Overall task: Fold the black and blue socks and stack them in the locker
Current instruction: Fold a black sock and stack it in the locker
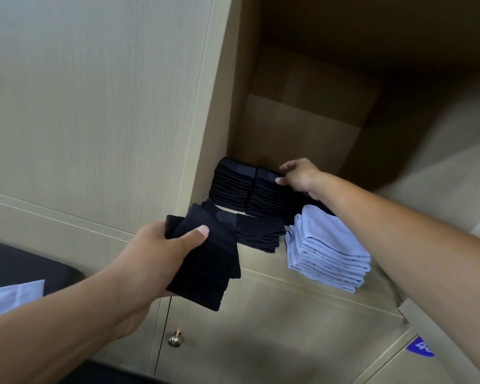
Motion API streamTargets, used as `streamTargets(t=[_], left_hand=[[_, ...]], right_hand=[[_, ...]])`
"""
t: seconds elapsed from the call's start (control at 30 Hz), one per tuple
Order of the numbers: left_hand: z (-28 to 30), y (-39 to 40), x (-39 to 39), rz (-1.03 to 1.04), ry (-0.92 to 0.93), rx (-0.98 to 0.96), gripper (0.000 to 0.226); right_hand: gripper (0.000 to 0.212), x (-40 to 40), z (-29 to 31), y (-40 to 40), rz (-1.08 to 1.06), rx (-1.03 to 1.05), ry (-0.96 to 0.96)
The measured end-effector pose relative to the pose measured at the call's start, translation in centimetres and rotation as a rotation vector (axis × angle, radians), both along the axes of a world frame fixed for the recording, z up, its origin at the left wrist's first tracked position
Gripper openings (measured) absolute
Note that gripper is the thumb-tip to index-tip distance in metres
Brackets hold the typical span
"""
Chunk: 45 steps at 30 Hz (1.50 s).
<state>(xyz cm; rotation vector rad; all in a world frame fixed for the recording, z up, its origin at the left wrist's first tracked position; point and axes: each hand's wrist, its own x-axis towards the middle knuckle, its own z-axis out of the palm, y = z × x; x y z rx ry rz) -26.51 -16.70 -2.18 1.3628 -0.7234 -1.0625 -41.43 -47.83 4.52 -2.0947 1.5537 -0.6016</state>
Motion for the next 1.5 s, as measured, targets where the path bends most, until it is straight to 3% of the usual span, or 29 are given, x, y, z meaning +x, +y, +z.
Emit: streamTargets(t=[0.17,0.3,0.53,0.7,0.87,1.0,1.17,1.33,1.5], left_hand=[[0.5,0.4,0.1,-0.011,0.046,0.010,0.023],[1.3,0.9,-0.1,0.018,0.094,0.008,0.025],[2.4,1.6,-1.1,0.063,0.202,0.035,0.027],[2.6,2.0,-1.6,0.081,0.225,0.051,0.029],[3.1,2.3,-1.5,0.109,0.268,0.039,0.028],[3.2,2.4,-1.0,0.157,0.314,0.043,0.026],[2.8,2.2,-0.9,0.176,0.361,0.050,0.025],[2.7,1.9,-0.8,0.145,0.362,0.035,0.027],[2.4,1.8,-0.8,0.085,0.308,0.018,0.031]], right_hand=[[0.046,-0.3,0.5,1.4,0.042,-0.088,0.000],[0.028,-0.2,-0.1,4.6,0.114,-0.189,-0.139],[0.011,-0.5,-3.8,16.2,0.236,-0.135,-0.401],[0.009,-0.8,-4.3,21.9,0.291,-0.042,-0.437],[0.017,-1.7,-3.8,23.7,0.407,-0.159,-0.344],[0.042,-2.8,-3.3,23.8,0.661,-0.177,-0.210],[0.064,-3.4,-3.0,23.8,0.786,-0.202,-0.087],[0.036,-3.4,-3.3,22.7,0.760,-0.278,-0.142],[0.009,-3.5,-3.1,22.3,0.561,-0.277,-0.479]])
